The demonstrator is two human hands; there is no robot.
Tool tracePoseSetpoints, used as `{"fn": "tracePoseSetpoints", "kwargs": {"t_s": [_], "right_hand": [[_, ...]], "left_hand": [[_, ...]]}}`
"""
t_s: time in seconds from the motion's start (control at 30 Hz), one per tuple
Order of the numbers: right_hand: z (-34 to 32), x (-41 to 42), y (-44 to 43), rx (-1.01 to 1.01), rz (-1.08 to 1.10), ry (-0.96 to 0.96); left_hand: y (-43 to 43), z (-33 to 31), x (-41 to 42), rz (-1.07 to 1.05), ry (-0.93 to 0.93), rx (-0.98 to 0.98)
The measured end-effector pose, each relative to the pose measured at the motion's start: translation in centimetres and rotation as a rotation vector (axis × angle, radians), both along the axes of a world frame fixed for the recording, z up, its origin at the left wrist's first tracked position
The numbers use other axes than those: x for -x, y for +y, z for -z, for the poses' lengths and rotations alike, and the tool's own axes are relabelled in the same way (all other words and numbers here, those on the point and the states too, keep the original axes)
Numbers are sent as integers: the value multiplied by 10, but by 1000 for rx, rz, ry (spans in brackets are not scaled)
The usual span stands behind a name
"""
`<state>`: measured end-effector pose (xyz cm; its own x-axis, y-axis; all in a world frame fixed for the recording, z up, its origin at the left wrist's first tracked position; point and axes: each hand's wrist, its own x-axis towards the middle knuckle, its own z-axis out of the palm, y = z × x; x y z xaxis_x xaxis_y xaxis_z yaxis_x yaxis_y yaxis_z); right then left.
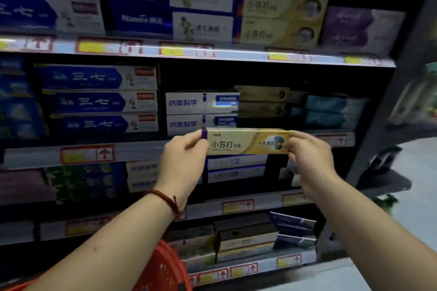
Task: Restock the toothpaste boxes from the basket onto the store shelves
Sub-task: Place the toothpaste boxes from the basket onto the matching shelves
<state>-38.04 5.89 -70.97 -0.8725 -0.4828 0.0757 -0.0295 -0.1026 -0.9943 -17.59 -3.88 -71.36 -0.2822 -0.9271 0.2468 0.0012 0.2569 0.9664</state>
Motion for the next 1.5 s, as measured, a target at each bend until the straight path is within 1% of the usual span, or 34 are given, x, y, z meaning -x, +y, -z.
{"fn": "tracePoseSetpoints", "kwargs": {"t_s": [0.1, 0.23, 0.43, 0.5, 0.67, 0.87, 1.03, 1.13, 1.23, 1.37, 1.5], "right_hand": [[-15, 29, 3, -19, 50, 61], [-22, 56, 1, -33, 86, 80], [-30, 86, -16, -12, 91, 104], [-30, 94, -24, -51, 81, 119], [-24, 106, -36, -117, 42, 52], [-15, 114, -42, -268, 18, 134], [-16, 109, -35, -343, 17, 224], [-13, 94, -26, -355, 70, 334], [-7, 67, -20, -360, 103, 543], [-1, 17, -22, -384, -44, 741], [8, -48, -31, -405, -211, 915]], "left_hand": [[1, -6, 39, 27, -23, 119], [-2, -8, 80, 39, -58, 177], [-9, -6, 110, 25, -142, 159], [-12, -6, 117, 26, -169, 145], [-22, -9, 132, 65, -250, 70], [-27, -9, 134, 99, -333, 8], [-21, -5, 126, 128, -374, 130], [-16, -8, 109, 160, -411, 222], [-15, -9, 80, 166, -490, 337], [-18, -3, 31, 108, -682, 508], [-18, 6, -29, 50, -828, 576]]}}
